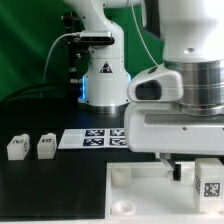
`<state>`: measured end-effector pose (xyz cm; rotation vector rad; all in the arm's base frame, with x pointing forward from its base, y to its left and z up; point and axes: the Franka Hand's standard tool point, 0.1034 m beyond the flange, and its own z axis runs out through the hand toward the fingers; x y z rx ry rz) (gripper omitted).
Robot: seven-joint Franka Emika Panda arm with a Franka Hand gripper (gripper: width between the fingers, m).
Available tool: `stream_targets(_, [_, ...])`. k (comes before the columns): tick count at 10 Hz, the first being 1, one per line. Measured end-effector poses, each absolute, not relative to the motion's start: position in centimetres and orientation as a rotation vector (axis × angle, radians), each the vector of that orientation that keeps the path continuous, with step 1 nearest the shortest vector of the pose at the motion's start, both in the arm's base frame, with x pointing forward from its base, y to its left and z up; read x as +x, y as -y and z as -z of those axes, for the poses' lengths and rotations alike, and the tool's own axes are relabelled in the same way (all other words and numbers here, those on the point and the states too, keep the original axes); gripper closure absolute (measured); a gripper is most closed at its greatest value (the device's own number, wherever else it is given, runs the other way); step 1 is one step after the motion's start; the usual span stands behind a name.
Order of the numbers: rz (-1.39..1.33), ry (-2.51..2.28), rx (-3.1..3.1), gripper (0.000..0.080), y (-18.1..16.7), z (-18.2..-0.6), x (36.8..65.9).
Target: Assemble one leg
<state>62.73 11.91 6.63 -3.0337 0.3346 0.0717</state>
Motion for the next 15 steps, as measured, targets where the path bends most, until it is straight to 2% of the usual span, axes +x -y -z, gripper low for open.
stream_targets(2, [-0.066, -0.237, -3.038, 0.015, -12.1, -6.7, 62.7])
stream_targets(4, [-0.068, -0.257, -3.036, 0.0401, -12.1, -6.7, 62.7])
stream_targets(5, [-0.08, -0.486, -3.006, 0.0401, -12.2, -6.7, 62.7])
stream_targets(6, [-0.086, -0.604, -2.987, 0.0505, -12.2, -6.7, 62.7])
stream_targets(7, [-0.09, -0.685, -2.97, 0.0505, -12.2, -6.7, 62.7])
stream_targets(9, [-0.18, -1.181, -2.82, 0.0505, -12.3, -6.8, 63.3])
stream_targets(12, [-0.376, -2.199, -2.027, 0.0506, -11.8, -7.0, 64.1])
stream_targets(15, [-0.406, -2.543, -1.648, 0.0506, -12.0, -6.9, 64.1])
